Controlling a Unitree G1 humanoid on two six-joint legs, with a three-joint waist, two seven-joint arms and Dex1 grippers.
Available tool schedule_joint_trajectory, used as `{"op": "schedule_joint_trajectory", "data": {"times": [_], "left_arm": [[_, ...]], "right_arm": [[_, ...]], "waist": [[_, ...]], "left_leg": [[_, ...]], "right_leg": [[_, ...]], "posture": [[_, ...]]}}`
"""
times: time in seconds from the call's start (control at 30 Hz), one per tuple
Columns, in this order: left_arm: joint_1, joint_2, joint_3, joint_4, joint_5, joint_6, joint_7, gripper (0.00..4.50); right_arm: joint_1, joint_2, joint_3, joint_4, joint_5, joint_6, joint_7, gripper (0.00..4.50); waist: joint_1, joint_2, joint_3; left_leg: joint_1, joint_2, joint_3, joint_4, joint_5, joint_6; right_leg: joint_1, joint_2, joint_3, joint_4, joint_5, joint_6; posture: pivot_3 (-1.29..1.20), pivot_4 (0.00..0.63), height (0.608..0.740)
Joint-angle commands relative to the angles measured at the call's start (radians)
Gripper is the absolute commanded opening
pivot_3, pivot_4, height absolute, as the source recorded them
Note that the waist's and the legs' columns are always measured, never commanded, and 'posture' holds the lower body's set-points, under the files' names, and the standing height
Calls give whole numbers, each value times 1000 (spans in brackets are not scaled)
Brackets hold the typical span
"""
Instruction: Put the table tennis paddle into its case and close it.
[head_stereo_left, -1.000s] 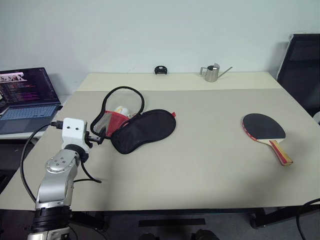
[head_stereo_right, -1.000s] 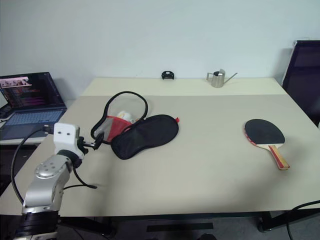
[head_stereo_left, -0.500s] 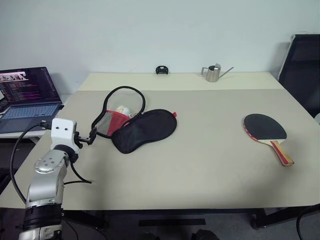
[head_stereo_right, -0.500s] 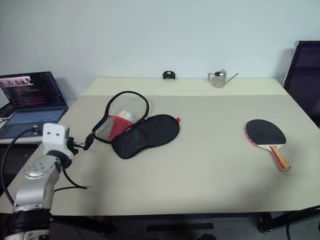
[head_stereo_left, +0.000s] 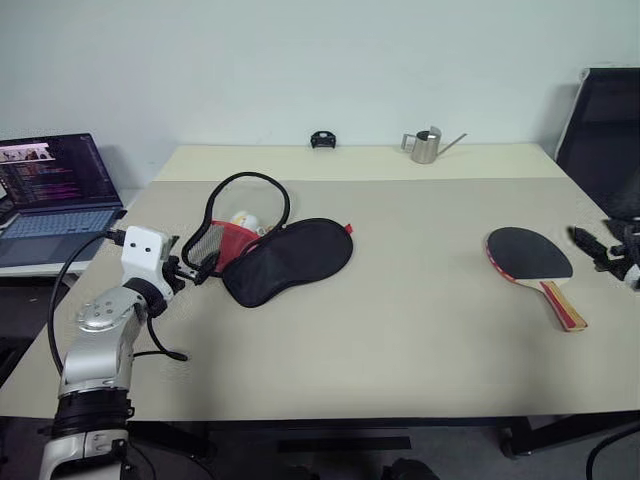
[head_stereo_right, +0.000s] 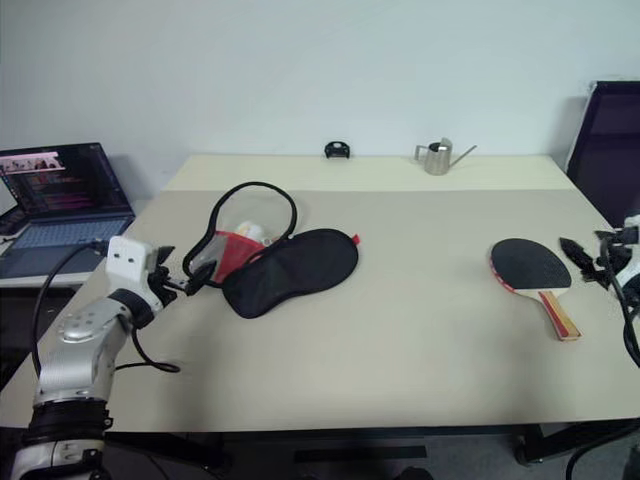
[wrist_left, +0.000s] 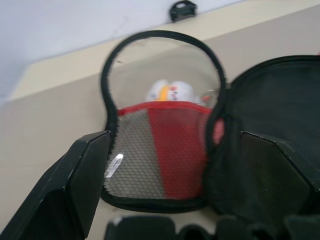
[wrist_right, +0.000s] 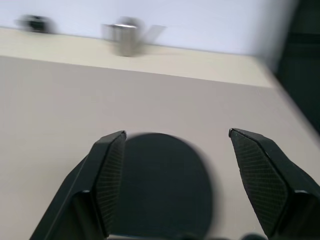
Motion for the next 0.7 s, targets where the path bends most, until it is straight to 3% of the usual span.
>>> {"op": "schedule_joint_trajectory", "data": {"times": [0.03,0.33,0.7], "left_arm": [[19,48,20,-30,-49,48,-81,4500],[163,79,51,-134,-176,256,-188,4500],[143,43,67,-165,-308,480,-160,4500]], "right_arm": [[14,-11,8,-206,104,137,47,3587],[11,8,14,-341,151,239,46,3587],[-7,-81,87,-564,290,366,219,3587]], "waist": [[-1,0,0],[2,-1,0],[4,-1,1]], "left_leg": [[0,0,0,0,0,0],[0,0,-1,0,0,0],[-1,0,-2,0,0,0]], "right_leg": [[0,0,0,0,0,0],[0,-1,-1,-1,0,0],[0,-1,-2,-2,0,0]], "posture": [[0,150,740],[0,150,740],[0,150,740]]}}
